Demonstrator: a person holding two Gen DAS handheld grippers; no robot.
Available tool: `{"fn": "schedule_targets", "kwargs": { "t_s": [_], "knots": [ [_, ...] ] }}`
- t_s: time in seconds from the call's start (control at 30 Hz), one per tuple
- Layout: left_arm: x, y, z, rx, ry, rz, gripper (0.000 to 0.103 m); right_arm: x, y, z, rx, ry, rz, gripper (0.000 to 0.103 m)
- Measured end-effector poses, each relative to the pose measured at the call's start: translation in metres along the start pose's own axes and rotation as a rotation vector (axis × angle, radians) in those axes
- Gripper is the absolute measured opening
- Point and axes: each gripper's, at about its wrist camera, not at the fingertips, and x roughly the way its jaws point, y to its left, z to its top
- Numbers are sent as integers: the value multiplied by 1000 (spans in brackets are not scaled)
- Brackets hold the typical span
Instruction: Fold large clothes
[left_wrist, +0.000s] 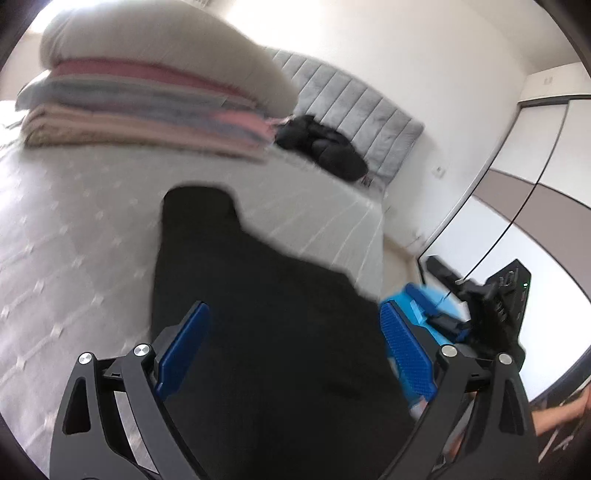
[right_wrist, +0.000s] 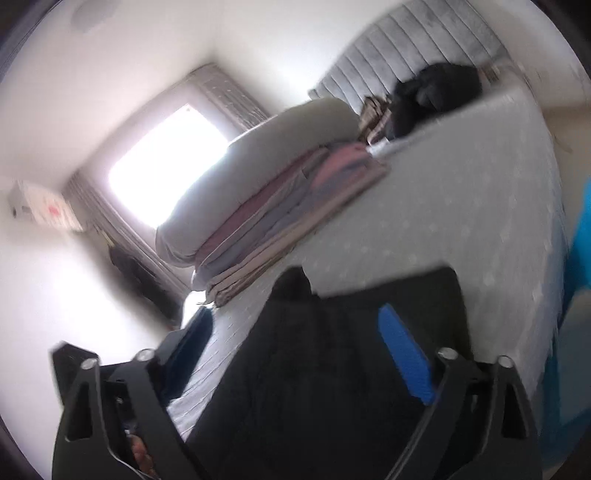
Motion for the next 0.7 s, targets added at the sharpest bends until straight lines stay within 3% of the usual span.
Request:
{"fn": "schedule_targets", "kwargs": {
  "t_s": [0.1, 0.2, 0.23, 0.27, 0.3, 0.33, 0.43, 0.53, 0.63, 0.7],
  "knots": [
    [26, -9, 11, 29, -22, 22, 91, 31, 7, 4, -17, 27, -42, 91],
    [58, 5, -4, -11, 62, 37, 91, 74, -25, -22, -83, 108, -222, 91],
    [70, 12, -18, -27, 106, 41, 91, 85, -43, -32, -21, 153, -216, 91],
    [79, 13, -38, 29, 113, 55, 91, 84, -56, -36, 44, 156, -178, 88],
    [80, 4, -54, 140, 78, 108, 91, 66, -66, -31, 95, 88, -125, 88],
    [82, -5, -56, 190, 75, 133, 91, 60, -70, -31, 103, 66, -121, 88],
    [87, -4, -48, 174, 112, 120, 95, 63, -74, -28, 108, 117, -139, 88],
    [76, 7, -26, 87, 146, 86, 95, 53, -60, -20, 104, 130, -163, 89],
    [58, 15, -3, 18, 89, 60, 95, 24, -27, -15, -5, 51, -152, 90],
    [50, 15, 13, 31, 41, 81, 95, 29, -10, -13, -106, 78, -195, 95]
  ]
}}
